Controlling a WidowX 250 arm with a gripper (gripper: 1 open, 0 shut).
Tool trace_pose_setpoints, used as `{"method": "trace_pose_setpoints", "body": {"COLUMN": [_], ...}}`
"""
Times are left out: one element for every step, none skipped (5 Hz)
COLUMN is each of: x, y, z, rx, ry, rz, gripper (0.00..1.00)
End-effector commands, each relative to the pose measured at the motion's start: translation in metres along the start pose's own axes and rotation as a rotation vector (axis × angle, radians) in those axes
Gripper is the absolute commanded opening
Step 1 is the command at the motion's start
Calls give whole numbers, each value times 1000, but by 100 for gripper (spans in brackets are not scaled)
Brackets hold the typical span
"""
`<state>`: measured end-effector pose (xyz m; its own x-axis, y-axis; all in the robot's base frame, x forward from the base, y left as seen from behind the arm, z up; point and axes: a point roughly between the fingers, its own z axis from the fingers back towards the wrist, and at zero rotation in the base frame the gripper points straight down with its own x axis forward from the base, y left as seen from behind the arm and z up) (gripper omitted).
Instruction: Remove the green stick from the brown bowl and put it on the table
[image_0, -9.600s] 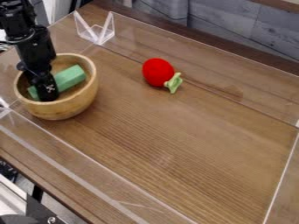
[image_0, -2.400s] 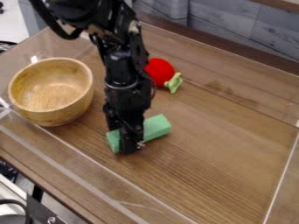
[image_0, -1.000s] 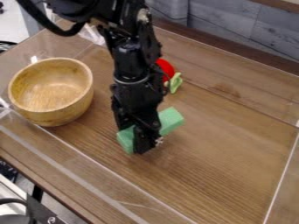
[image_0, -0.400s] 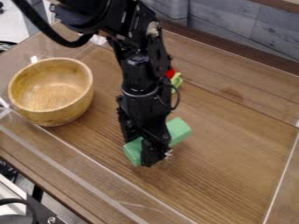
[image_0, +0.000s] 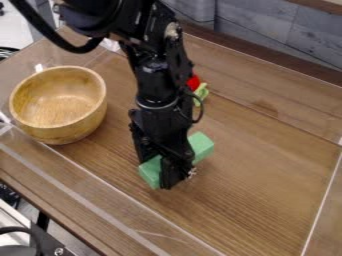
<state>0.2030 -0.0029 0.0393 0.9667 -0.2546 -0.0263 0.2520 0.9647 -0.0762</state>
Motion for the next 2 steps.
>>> {"method": "trace_pose_setpoints", "body": {"x": [5,10], "y": [5,5], "z": [13,18], "rx": [9,4], "ry": [-55,-54], "rz": [56,37], "gripper": [0,0]}}
